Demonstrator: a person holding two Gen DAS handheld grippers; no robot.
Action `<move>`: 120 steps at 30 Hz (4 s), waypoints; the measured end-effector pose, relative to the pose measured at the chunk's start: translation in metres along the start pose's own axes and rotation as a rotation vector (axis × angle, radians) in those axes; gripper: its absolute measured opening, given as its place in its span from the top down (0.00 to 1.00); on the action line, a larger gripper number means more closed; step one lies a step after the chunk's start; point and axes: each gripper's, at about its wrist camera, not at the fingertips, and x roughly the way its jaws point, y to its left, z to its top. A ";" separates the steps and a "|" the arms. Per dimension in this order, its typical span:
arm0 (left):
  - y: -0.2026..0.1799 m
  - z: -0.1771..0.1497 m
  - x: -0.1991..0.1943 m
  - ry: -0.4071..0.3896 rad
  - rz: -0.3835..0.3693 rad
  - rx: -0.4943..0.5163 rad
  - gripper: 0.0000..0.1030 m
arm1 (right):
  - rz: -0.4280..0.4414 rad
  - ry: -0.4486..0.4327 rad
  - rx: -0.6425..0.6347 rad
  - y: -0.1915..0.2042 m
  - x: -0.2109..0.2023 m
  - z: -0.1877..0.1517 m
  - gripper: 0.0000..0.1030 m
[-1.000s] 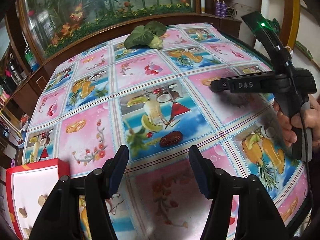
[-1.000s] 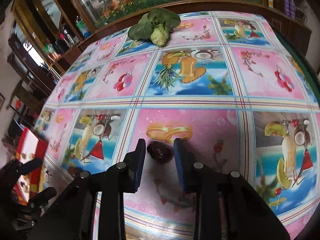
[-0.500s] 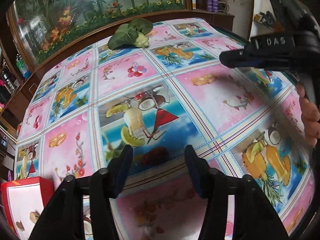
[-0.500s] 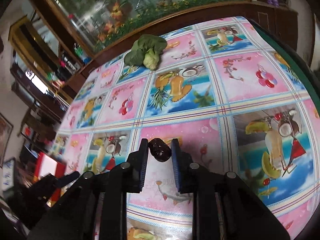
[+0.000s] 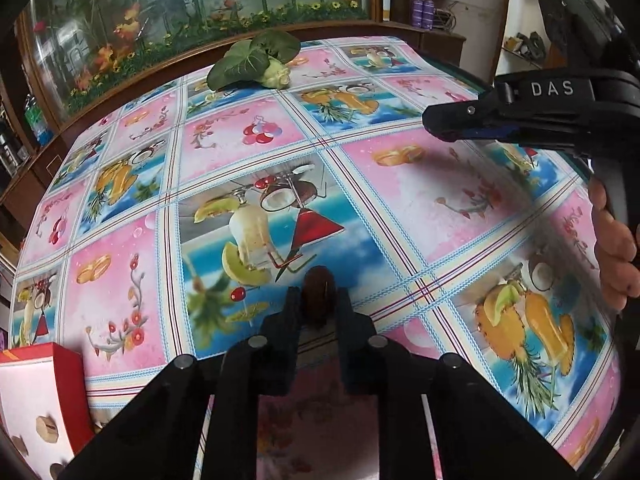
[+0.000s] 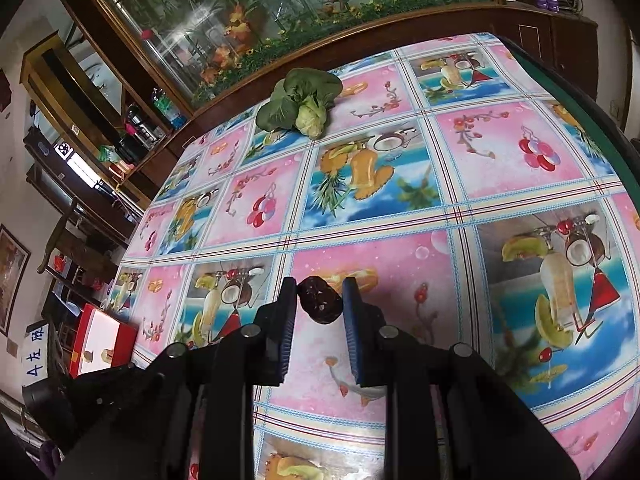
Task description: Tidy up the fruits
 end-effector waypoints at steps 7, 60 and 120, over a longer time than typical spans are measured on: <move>0.008 -0.005 -0.022 -0.062 -0.012 -0.102 0.85 | 0.012 -0.010 -0.015 0.006 -0.001 -0.003 0.76; 0.211 -0.172 -0.158 -0.110 0.335 -0.536 0.86 | 0.319 0.165 -0.500 0.312 0.095 -0.154 0.75; 0.096 -0.176 -0.277 -0.418 0.726 -0.537 0.00 | 0.121 -0.442 -0.592 0.270 -0.143 -0.215 0.06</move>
